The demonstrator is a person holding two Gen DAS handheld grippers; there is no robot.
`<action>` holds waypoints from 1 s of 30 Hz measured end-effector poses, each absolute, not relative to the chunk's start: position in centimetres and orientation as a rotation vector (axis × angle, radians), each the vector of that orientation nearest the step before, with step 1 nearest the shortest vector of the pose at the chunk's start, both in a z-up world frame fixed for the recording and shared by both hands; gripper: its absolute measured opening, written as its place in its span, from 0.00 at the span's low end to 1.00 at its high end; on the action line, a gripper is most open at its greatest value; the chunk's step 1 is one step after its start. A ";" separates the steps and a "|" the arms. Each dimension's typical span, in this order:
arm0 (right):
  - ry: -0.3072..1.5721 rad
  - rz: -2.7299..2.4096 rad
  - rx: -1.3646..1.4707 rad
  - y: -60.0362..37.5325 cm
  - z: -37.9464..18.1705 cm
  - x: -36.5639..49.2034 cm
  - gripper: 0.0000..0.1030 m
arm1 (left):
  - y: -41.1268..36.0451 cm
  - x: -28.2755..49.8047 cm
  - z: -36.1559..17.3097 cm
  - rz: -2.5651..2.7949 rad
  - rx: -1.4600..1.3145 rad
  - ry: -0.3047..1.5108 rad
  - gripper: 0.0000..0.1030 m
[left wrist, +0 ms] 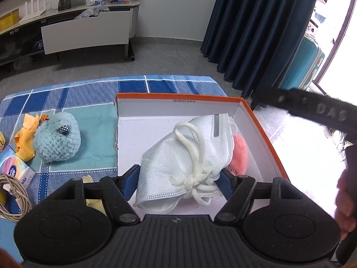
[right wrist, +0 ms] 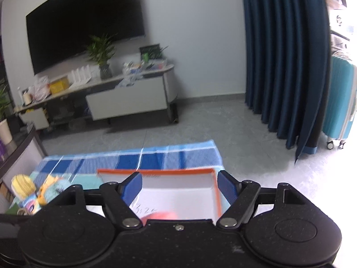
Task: Organize soft objects
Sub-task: 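Lower the mask and pompom into the white box and open both grippers, then withdraw both grippers from the box back over the table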
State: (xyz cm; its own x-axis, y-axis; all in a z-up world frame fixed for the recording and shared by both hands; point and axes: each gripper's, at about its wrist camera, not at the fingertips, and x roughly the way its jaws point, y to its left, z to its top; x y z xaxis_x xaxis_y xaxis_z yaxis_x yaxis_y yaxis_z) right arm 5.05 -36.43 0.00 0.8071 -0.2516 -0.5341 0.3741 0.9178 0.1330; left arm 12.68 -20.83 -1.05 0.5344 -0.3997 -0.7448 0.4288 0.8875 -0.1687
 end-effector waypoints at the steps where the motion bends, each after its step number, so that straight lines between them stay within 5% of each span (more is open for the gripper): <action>1: 0.527 -0.347 0.240 -36.5 0.2 4.7 0.86 | -20.9 12.8 -1.2 -0.492 0.037 0.881 0.71; 9: 0.482 -0.384 0.234 -36.6 1.6 1.7 0.86 | -21.7 13.3 -1.3 -0.516 0.014 0.878 0.74; 16: 0.465 -0.385 0.228 -36.1 2.5 0.4 0.86 | -21.7 13.3 -0.1 -0.550 0.003 0.830 0.91; 30: 0.465 -0.342 0.213 -32.7 3.4 -1.7 0.86 | -18.9 10.7 1.3 -0.456 0.013 0.824 0.94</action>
